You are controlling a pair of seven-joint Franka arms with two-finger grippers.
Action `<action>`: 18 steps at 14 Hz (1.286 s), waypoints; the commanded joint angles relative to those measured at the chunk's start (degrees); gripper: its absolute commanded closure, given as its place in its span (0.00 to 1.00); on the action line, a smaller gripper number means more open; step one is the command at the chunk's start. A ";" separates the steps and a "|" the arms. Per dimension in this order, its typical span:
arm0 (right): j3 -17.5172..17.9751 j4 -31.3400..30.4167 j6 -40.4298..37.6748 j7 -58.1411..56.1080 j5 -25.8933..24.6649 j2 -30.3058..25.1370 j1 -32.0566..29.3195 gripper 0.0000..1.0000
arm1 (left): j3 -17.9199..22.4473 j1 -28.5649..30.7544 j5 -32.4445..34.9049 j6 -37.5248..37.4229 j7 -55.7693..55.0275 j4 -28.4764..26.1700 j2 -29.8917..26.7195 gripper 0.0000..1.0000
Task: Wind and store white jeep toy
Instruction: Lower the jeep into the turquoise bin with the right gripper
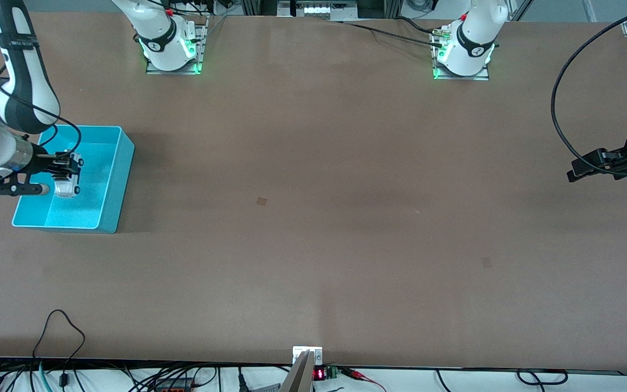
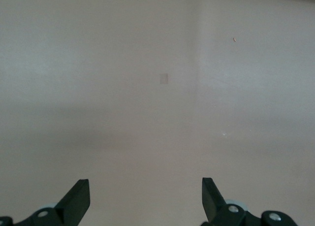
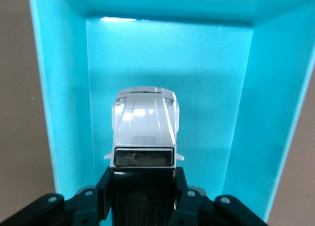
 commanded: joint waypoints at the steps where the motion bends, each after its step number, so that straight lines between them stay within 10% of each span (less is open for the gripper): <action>1: 1.19 -3.80 4.43 -0.41 -1.03 0.36 -1.95 1.00 | -0.30 0.11 -0.58 0.12 -0.16 -0.33 -0.62 0.00; 18: 1.28 -7.07 12.97 0.29 -1.03 5.90 -3.88 0.98 | -0.74 -0.33 -0.58 -0.06 -0.07 -0.95 -1.32 0.00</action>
